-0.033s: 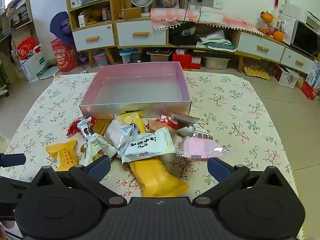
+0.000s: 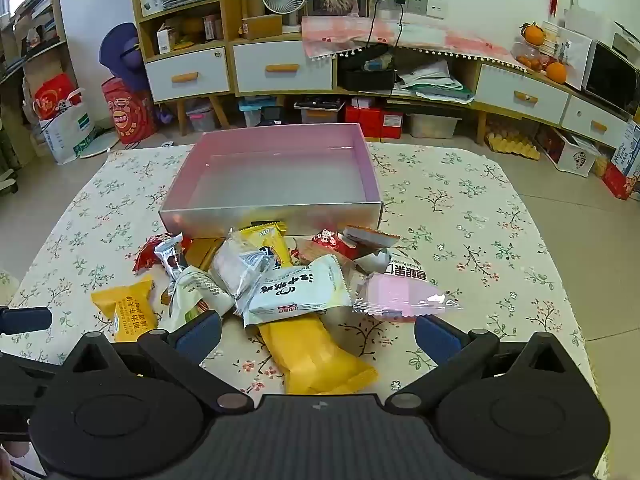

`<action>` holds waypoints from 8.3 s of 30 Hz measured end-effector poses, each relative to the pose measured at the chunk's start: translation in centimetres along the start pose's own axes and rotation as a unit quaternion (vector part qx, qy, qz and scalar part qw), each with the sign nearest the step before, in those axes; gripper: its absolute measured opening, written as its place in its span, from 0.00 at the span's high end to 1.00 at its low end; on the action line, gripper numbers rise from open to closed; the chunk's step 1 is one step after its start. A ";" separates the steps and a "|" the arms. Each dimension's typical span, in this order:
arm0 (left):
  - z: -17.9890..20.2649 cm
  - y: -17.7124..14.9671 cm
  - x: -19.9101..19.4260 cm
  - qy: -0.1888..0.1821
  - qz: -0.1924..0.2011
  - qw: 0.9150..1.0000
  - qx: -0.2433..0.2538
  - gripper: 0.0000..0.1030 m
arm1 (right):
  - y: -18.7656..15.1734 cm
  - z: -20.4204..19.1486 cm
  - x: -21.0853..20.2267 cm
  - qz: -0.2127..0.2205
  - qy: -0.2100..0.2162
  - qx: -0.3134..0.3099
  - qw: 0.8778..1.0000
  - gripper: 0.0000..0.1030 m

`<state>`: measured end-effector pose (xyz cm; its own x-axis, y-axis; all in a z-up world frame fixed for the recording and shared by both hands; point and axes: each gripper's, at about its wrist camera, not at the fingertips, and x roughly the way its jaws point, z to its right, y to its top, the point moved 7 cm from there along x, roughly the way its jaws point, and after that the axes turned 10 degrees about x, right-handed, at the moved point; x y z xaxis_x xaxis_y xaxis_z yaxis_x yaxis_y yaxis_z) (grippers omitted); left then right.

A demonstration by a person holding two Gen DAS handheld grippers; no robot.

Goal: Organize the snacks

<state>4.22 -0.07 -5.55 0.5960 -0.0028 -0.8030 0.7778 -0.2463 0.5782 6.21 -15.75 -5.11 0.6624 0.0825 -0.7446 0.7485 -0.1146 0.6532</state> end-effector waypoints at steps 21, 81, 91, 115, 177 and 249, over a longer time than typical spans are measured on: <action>-0.5 -0.3 0.8 0.000 -0.007 1.000 -0.011 0.00 | -0.5 -0.2 0.6 -0.011 -0.016 -0.013 1.000 0.23; -1.1 0.0 2.3 -0.013 -0.011 0.999 0.048 0.00 | 0.0 0.4 0.9 0.020 -0.046 -0.061 0.997 0.24; -1.6 1.9 3.9 -0.134 0.037 0.988 0.070 0.02 | 0.9 0.2 2.8 -0.027 0.072 -0.108 0.991 0.31; 1.4 3.0 8.5 -0.194 0.022 0.975 0.104 0.48 | 0.5 -1.6 7.0 -0.045 0.139 -0.199 0.969 0.42; 3.0 2.8 5.4 -0.191 0.047 0.964 0.178 0.34 | 5.7 1.4 4.2 -0.024 0.124 0.005 0.992 1.00; -3.0 12.0 11.3 -0.094 0.098 0.990 -0.020 0.06 | 11.1 2.9 9.5 0.052 0.128 0.128 0.982 0.45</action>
<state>20.92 -0.16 -7.21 0.6919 -0.2289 -0.6848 0.6601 -0.1836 0.7284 20.76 -19.15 -5.34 0.7455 0.2994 -0.5955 0.6657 -0.3781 0.6433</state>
